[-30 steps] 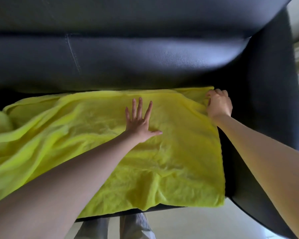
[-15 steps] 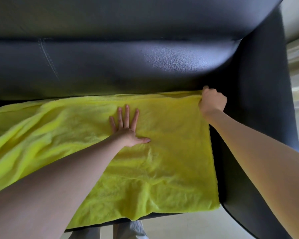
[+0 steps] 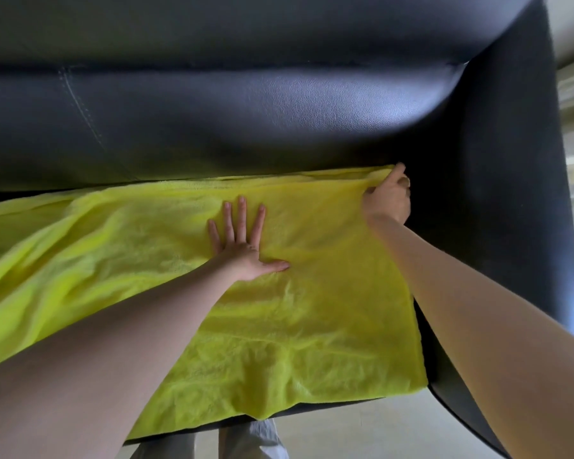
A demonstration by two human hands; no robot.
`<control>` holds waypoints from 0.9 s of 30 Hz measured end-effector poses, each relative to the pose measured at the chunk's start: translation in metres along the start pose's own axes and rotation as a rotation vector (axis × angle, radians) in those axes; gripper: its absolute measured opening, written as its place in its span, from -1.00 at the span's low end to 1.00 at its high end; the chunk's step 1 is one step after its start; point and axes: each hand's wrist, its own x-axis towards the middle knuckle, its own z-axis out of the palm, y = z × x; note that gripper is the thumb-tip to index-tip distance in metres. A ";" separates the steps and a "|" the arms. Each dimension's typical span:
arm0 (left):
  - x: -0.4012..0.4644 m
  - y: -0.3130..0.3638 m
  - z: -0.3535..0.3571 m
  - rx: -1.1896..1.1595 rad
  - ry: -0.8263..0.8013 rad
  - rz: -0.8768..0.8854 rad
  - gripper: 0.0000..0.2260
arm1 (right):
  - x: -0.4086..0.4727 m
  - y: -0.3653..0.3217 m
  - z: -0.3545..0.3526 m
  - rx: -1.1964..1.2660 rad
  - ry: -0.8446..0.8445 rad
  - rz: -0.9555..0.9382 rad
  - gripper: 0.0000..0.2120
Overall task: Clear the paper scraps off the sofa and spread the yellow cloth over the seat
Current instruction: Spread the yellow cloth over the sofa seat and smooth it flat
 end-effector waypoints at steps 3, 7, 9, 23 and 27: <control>0.000 0.000 0.001 -0.006 0.028 0.014 0.07 | -0.016 0.002 0.019 -0.034 -0.030 -0.002 -0.28; 0.001 -0.004 0.004 -0.026 0.069 0.034 0.07 | -0.048 0.000 0.035 -0.050 0.113 0.014 -0.35; 0.001 -0.006 0.007 -0.054 0.101 0.054 0.06 | -0.076 -0.002 0.044 0.010 0.168 -0.056 -0.39; -0.099 -0.137 0.063 -0.601 0.897 0.174 -0.63 | -0.263 -0.076 0.117 -0.037 -0.026 -0.627 -0.45; -0.124 -0.183 0.071 -0.607 0.919 0.061 -0.58 | -0.278 -0.137 0.131 -0.061 -0.081 -0.793 -0.46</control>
